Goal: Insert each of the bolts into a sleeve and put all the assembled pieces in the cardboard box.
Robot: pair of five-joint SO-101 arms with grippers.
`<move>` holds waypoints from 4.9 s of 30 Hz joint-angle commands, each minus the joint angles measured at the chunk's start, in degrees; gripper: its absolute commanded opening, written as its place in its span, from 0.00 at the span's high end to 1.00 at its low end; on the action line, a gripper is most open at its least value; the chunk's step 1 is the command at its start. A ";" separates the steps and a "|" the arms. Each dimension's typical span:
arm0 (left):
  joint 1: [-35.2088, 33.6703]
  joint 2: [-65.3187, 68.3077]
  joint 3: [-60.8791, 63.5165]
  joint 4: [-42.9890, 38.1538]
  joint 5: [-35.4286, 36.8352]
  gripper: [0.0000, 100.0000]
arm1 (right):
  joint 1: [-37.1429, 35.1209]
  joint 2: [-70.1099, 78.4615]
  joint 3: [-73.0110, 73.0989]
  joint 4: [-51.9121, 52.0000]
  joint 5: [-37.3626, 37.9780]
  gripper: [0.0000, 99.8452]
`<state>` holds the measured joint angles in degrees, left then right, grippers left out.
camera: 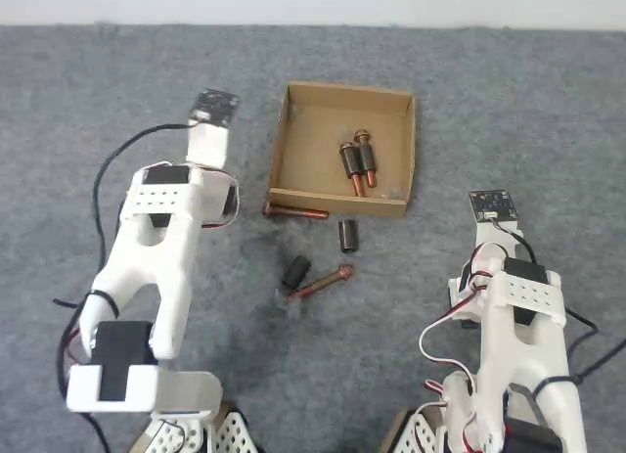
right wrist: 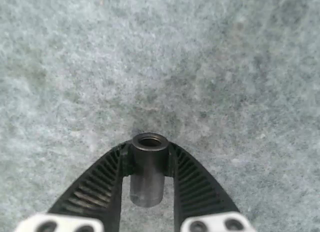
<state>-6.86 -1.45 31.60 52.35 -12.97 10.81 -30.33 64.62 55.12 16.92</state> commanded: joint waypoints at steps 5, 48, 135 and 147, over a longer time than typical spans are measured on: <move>0.00 -3.52 -3.12 0.88 -19.16 0.98 | 0.92 -1.98 0.09 -0.66 0.97 0.99; 0.88 36.22 -41.19 20.40 -27.34 0.91 | 0.92 -1.98 0.09 -0.92 0.97 0.99; -4.13 20.57 -19.74 2.81 23.56 0.99 | 0.22 -1.98 0.09 -17.63 0.70 0.99; -4.04 20.31 -18.95 1.67 20.04 0.99 | -9.54 -1.98 0.00 -41.45 0.97 0.99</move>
<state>-11.08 22.99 12.97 54.99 10.86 3.25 -30.33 64.62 18.64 16.92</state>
